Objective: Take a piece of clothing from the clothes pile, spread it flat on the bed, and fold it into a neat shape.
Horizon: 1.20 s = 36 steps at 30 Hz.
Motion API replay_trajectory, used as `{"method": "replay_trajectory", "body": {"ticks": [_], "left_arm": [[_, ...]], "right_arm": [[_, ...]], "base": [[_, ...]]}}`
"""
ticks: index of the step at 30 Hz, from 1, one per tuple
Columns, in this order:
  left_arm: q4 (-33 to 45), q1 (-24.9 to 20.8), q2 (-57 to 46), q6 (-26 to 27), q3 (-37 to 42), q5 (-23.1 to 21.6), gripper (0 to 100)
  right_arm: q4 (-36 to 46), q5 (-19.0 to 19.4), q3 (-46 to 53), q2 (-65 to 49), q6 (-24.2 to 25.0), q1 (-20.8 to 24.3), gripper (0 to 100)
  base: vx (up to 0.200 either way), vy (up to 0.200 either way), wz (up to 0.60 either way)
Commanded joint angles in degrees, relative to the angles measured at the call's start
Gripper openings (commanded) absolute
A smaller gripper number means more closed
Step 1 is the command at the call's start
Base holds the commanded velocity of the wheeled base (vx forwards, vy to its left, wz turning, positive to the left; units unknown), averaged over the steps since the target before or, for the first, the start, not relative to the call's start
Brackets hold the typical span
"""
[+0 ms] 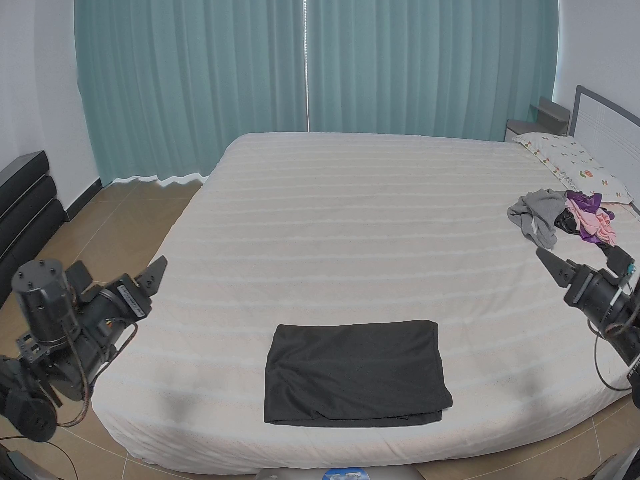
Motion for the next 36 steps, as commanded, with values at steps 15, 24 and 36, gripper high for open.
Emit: {"method": "replay_trajectory", "body": {"ticks": [15, 24, 36], "left_arm": [[39.4, 1.3, -54.6, 16.7, 2.5, 7.1, 100], [48.7, 9.1, -67.1, 25.2, 2.5, 6.6, 100], [57.0, 11.7, -80.9, 30.7, 2.7, 6.8, 100]], "right_arm": [[64.7, 2.1, -0.7, -70.4, -17.4, -2.0, 100], [82.7, 1.0, -9.0, -80.0, -24.0, -2.8, 100], [84.6, -1.3, -7.0, -85.1, -25.5, -5.1, 100]], "base": [[0.0, 0.0, 0.0], [0.0, 0.0, 0.0], [0.0, 0.0, 0.0]]}}
